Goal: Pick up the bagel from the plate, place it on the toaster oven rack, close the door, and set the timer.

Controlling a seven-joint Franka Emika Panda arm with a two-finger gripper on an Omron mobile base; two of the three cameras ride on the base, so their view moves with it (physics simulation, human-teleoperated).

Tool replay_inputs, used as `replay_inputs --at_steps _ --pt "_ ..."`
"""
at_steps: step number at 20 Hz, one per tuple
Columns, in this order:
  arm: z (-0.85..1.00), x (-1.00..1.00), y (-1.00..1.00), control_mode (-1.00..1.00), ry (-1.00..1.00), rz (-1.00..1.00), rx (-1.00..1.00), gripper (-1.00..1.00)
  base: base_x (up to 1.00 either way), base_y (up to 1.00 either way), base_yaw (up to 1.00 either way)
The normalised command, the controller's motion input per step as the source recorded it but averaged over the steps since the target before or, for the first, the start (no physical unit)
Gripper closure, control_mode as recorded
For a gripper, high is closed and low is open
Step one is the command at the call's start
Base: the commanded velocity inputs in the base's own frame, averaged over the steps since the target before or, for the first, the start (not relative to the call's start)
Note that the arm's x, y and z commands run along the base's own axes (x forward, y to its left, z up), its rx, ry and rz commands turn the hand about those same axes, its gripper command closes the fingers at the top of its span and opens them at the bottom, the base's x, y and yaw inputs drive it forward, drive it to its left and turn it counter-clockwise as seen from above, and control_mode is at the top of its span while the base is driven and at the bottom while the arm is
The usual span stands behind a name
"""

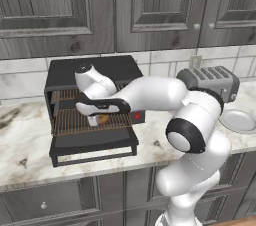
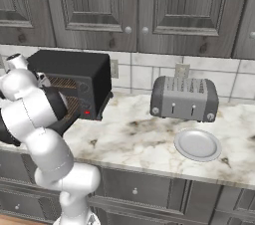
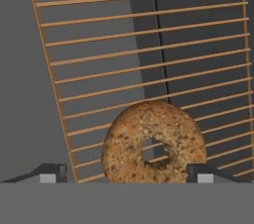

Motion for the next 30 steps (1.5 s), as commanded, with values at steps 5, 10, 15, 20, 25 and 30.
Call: replay_inputs --at_steps 5,10,15,20,25,30 --pt "0.36 -0.79 0.00 -1.00 -0.04 0.00 0.05 -1.00 0.00 0.00 0.00" --pt "0.00 -0.74 0.00 -1.00 0.01 -0.04 0.06 -1.00 0.00 0.00 0.00" --pt "0.00 -0.33 0.00 -1.00 0.01 -0.20 0.03 -1.00 0.00 0.00 0.00" --pt "-0.14 -0.01 0.00 -1.00 0.04 -0.47 0.02 -1.00 0.00 0.00 0.00" --pt "-0.17 0.00 -0.02 -1.00 0.08 -0.54 0.03 -1.00 0.00 0.00 0.00" --pt "-0.17 0.09 -0.07 -1.00 0.08 -0.47 0.05 -1.00 0.00 0.00 0.00"
